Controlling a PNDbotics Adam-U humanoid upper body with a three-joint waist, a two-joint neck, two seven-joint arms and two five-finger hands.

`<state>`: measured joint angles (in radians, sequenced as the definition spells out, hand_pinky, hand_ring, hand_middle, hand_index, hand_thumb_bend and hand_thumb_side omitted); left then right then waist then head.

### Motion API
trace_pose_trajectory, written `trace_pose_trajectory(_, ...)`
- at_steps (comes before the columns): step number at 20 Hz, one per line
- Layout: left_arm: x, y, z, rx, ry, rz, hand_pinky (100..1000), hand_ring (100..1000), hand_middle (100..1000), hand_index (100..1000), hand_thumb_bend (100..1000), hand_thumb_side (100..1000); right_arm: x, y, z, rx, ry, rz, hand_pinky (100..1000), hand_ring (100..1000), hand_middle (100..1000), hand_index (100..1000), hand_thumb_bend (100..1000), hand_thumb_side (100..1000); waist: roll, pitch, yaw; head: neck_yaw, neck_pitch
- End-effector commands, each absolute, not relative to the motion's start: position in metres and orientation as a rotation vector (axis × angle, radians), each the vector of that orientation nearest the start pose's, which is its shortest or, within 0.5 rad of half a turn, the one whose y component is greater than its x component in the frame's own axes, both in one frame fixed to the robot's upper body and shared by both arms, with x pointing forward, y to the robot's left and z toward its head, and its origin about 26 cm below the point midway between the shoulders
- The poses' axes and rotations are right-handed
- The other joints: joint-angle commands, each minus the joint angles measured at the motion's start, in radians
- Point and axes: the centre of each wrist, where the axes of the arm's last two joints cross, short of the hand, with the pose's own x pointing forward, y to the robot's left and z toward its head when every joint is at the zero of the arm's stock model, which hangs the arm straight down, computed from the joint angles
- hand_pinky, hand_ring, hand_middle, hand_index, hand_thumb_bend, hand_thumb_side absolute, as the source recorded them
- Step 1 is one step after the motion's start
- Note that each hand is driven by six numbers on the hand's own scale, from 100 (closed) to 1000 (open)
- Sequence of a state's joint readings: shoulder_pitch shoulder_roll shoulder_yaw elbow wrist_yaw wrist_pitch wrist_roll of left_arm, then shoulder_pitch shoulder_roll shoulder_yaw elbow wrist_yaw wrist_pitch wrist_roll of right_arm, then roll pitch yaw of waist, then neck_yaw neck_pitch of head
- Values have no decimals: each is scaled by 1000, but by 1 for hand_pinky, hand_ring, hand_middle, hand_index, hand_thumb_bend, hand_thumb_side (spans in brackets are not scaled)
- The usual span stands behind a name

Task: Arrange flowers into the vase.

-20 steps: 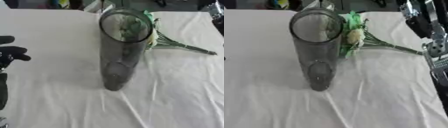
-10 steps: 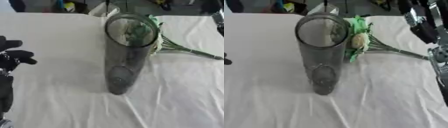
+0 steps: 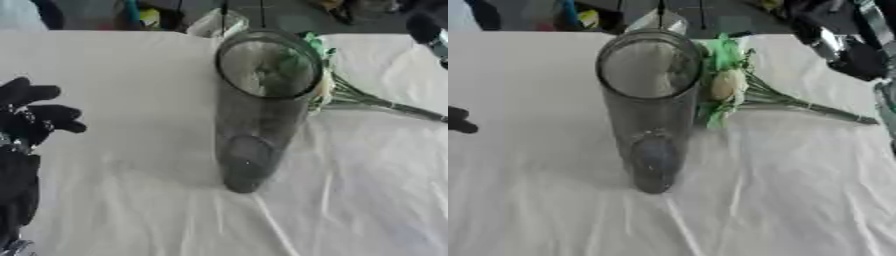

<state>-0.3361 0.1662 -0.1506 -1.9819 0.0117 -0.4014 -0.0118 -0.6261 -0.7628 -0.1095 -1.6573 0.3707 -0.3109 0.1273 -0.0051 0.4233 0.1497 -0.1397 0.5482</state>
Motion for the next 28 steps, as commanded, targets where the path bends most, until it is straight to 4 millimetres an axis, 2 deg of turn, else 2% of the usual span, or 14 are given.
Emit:
trace_pose_trajectory(1, 297, 189, 191, 323, 3505, 506, 590, 657, 732, 885, 130, 1000, 352, -376, 331, 1396, 2864, -1569, 752, 659, 669, 842, 638, 1000, 15, -17, 2, 0, -17)
trace_pose_trajectory(8, 297, 189, 190, 322, 3508, 514, 590, 657, 733, 885, 130, 1000, 363, -402, 337, 1450, 2825, -1690, 763, 686, 693, 863, 651, 1000, 14, -17, 6, -7, -39)
trace_pose_trajectory(17, 297, 189, 191, 326, 3506, 529, 590, 657, 734, 885, 130, 1000, 365, -420, 340, 1542, 2758, -1789, 772, 722, 732, 894, 684, 982, 8, -15, 5, -20, -52)
trace_pose_trajectory(20, 297, 189, 191, 327, 3507, 531, 590, 657, 734, 885, 130, 1000, 366, -424, 336, 1579, 2700, -1883, 766, 699, 726, 904, 727, 888, 6, -14, 5, -33, -51)
trace_pose_trajectory(22, 297, 188, 191, 328, 3508, 532, 590, 657, 734, 885, 130, 1000, 367, -426, 335, 1598, 2665, -1930, 760, 675, 714, 899, 747, 851, 5, -13, 4, -38, -50)
trace_pose_trajectory(28, 297, 188, 191, 337, 3508, 540, 590, 656, 734, 885, 131, 1000, 370, -430, 330, 1671, 2573, -2031, 761, 689, 714, 895, 809, 776, 2, -14, 6, -46, -46)
